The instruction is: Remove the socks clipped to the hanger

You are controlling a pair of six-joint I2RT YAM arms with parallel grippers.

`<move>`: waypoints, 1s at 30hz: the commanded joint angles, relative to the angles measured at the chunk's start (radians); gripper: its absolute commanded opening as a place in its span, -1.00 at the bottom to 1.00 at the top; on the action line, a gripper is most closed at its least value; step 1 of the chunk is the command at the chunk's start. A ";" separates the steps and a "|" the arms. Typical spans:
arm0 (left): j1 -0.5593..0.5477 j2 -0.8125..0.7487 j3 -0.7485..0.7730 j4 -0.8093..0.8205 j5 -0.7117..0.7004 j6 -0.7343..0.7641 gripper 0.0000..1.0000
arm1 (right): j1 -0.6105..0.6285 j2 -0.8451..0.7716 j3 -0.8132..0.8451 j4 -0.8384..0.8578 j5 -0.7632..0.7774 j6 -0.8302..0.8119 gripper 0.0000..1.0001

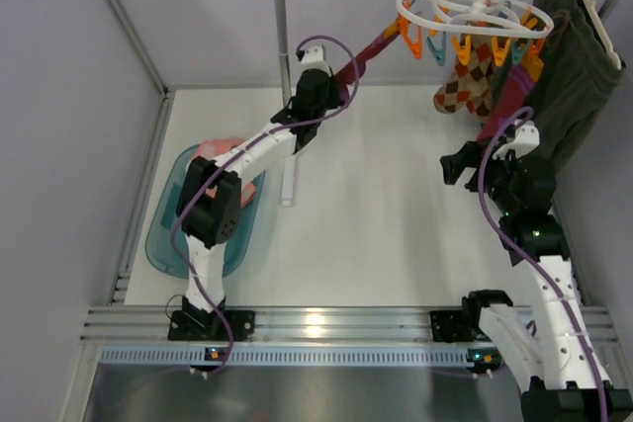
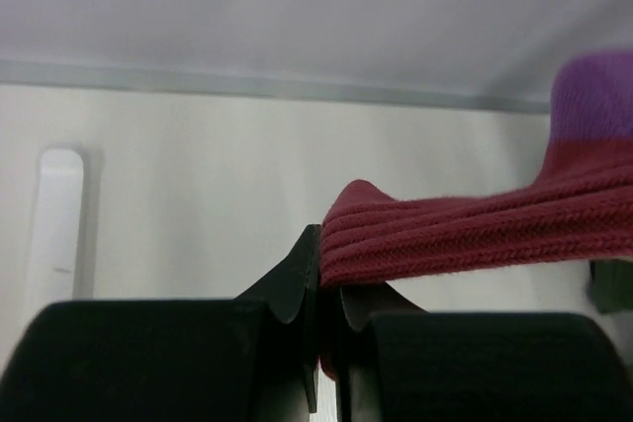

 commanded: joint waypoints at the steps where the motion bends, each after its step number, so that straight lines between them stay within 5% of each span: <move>1: -0.023 -0.108 -0.081 0.001 0.103 -0.028 -1.00 | -0.013 -0.026 0.015 0.070 -0.134 -0.013 0.99; 15: -0.331 -0.464 -0.493 0.095 -0.085 0.010 -1.00 | -0.010 -0.081 0.140 -0.016 -0.443 0.028 0.97; 23: -0.499 -0.450 -0.463 0.096 -0.139 0.061 -1.00 | -0.010 -0.088 0.190 0.008 -0.506 0.084 0.93; 30: -0.635 -0.338 -0.345 0.095 -0.187 0.130 -1.00 | -0.010 -0.060 0.287 -0.078 -0.391 0.062 0.86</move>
